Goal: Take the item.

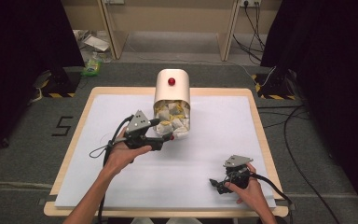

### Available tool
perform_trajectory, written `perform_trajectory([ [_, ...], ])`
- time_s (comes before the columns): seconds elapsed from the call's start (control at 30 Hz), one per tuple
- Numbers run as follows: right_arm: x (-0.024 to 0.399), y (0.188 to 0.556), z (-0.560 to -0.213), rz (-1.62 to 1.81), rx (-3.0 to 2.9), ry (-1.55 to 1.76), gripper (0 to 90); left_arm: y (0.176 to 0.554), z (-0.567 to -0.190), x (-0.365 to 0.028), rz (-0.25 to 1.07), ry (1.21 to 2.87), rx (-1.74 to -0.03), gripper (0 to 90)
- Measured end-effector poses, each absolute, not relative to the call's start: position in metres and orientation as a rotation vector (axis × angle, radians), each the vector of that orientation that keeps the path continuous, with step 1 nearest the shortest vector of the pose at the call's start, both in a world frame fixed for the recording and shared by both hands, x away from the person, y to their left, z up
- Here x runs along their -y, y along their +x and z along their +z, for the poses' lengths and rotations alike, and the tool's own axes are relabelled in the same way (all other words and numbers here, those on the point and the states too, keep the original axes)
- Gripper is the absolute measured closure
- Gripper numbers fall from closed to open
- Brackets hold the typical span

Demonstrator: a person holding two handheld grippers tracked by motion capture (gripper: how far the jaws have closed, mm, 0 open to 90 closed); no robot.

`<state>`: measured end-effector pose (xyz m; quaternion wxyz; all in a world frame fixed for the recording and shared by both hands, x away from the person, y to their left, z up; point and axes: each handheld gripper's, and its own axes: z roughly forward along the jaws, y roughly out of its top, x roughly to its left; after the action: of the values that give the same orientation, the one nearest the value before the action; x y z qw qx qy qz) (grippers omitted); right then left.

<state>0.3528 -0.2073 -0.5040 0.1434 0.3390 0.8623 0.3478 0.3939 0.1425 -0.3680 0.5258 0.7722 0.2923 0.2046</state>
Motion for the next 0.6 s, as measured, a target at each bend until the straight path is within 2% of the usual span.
perform_trajectory([
  [0.27, 0.207, 0.353, -0.504, 1.003, -2.487, 0.978, 0.2, 0.42, -0.366, -0.148, 0.486, 1.892, -0.728, 48.2],
  [0.6, 0.207, 0.353, -0.504, 1.003, -2.487, 0.978, 0.2, 0.436, -0.377, -0.143, 0.472, 1.969, -0.727, 59.2],
])
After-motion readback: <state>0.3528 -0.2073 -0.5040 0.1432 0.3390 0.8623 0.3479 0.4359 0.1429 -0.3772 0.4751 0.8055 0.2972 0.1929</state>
